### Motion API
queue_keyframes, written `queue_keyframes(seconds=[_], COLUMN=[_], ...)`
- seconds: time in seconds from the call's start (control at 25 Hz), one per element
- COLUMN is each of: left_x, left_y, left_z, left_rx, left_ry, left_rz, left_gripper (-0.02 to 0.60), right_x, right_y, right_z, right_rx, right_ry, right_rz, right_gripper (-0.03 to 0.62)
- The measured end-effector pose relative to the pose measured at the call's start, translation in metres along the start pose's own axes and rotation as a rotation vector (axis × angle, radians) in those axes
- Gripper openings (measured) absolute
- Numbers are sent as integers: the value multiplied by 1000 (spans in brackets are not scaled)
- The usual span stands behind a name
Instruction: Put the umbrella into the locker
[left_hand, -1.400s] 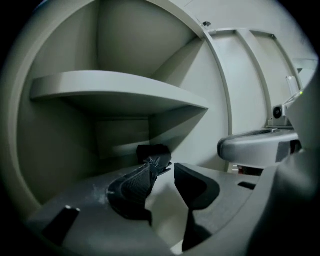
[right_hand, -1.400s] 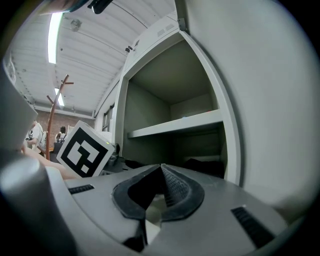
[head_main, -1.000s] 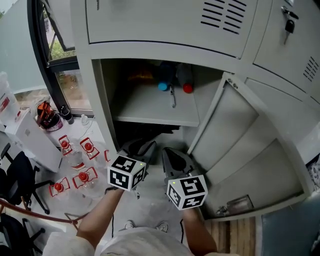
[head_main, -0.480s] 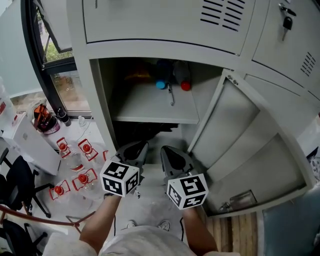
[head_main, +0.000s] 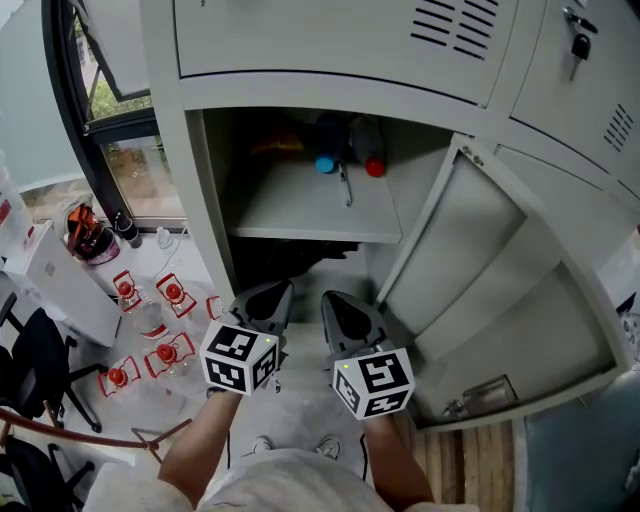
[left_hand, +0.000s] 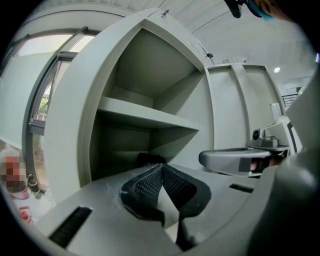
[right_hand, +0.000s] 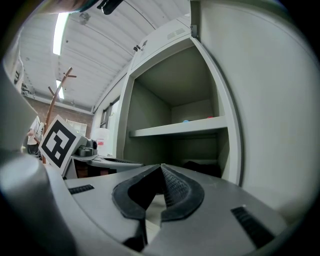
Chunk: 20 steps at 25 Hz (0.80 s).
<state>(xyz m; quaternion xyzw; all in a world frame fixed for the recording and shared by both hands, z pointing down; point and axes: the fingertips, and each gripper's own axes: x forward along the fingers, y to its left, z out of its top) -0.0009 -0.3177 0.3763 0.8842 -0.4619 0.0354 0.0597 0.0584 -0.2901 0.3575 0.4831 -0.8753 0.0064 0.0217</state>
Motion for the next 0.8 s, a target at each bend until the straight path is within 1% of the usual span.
queue_keyframes(seconds=[0.8], left_x=[0], left_y=[-5], left_z=[-7], left_rx=[-3], left_ry=[26], left_rz=[-11], left_gripper=[8], right_x=[0], right_y=[1], right_z=[-1], right_rx=[-8], right_ry=[6], right_rz=[-1], right_gripper=[3])
